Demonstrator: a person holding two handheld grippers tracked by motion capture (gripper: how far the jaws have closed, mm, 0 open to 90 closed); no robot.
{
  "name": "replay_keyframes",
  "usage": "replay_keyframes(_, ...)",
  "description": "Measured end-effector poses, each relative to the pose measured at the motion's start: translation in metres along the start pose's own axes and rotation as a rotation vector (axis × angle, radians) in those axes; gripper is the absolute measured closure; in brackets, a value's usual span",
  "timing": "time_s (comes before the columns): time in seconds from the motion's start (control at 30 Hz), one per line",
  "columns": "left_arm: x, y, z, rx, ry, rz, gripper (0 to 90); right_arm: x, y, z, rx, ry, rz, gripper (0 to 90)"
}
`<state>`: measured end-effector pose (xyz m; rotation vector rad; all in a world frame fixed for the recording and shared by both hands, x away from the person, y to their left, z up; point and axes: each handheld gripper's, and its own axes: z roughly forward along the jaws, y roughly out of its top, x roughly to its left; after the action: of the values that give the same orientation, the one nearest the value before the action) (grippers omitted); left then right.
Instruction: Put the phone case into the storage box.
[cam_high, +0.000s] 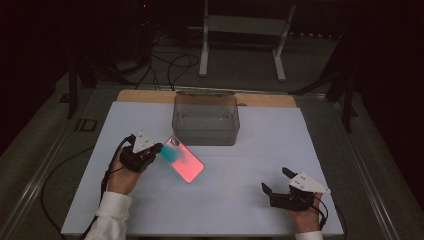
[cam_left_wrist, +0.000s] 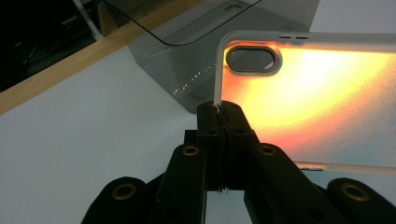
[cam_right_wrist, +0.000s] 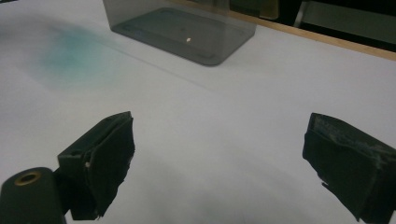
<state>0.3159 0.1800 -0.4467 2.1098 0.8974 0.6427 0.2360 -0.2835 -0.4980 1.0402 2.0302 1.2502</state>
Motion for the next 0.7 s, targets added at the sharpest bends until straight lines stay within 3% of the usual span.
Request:
replay_keyframes(0.43,0.0014,-0.0049,-0.0072,-0.049,0.018,-0.01,88.8,-0.0002,0.0014,-0.0001,-0.008,0.003,0.007,9.0)
replay_keyframes(0.7,-0.004,-0.0031,-0.0096,-0.074,0.029,0.007,88.8,0.0057,0.0051,0.0044,0.007,0.041,0.008,9.0)
